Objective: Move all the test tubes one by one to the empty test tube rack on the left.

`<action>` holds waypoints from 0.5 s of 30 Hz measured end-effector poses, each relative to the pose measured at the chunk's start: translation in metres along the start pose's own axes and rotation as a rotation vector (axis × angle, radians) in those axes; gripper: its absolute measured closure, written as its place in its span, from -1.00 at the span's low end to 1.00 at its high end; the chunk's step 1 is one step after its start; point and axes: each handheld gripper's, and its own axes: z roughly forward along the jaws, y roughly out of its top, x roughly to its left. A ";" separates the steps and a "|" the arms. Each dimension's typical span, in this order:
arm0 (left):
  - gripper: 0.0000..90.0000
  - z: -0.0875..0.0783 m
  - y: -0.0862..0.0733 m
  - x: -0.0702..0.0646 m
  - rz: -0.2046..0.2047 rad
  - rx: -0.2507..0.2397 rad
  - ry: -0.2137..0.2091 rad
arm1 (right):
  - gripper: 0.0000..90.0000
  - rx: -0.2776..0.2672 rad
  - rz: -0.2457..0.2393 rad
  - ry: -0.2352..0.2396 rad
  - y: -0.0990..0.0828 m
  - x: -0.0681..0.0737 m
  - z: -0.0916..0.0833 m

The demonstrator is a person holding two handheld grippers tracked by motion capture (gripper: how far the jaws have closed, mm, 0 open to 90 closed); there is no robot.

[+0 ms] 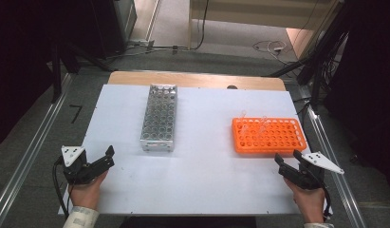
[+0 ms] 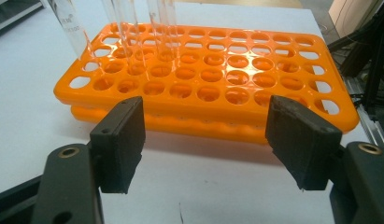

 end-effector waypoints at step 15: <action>-0.82 0.001 0.000 -0.001 0.003 0.000 0.006 | -0.36 -0.008 -0.018 0.027 0.005 0.010 0.005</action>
